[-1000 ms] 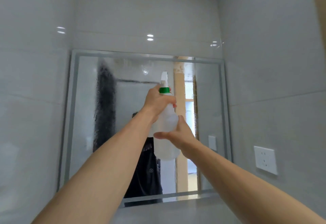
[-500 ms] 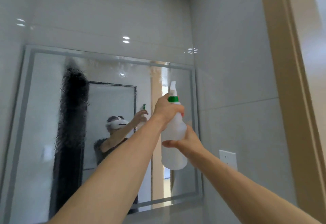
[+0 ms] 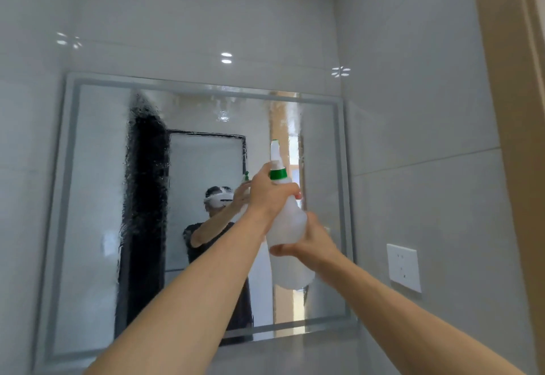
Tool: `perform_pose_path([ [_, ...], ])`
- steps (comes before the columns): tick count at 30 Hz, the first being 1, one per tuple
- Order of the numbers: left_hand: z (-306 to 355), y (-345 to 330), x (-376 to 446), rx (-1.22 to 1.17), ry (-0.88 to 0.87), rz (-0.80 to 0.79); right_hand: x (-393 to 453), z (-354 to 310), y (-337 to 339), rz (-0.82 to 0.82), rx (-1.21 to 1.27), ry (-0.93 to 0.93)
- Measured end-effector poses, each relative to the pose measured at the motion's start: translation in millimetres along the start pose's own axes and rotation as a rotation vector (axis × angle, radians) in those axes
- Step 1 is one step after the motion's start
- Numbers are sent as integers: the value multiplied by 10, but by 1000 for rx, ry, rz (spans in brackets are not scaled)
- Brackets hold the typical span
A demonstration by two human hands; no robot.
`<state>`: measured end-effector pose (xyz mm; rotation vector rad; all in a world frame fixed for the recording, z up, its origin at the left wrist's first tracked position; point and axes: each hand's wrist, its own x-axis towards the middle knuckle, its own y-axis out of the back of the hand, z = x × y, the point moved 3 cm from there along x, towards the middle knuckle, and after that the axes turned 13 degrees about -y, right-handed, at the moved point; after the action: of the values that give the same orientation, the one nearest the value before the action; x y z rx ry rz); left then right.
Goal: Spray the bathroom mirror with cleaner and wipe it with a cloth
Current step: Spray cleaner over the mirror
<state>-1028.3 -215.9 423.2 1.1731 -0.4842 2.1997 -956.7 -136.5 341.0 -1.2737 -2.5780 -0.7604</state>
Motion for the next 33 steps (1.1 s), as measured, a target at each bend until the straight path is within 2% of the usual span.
perform_pose_path([
  [5,-171,722,-182,85,51,122,-97,-57,-708,-171,54,44],
  [15,102,2044,-626,380,55,348,-437,-473,-1945,-432,117,154],
  [26,189,2671,-1055,470,97,422,-796,-512,-2619,-511,79,193],
  [33,54,2634,-1214,476,125,318,-939,-281,-2672,-453,81,147],
])
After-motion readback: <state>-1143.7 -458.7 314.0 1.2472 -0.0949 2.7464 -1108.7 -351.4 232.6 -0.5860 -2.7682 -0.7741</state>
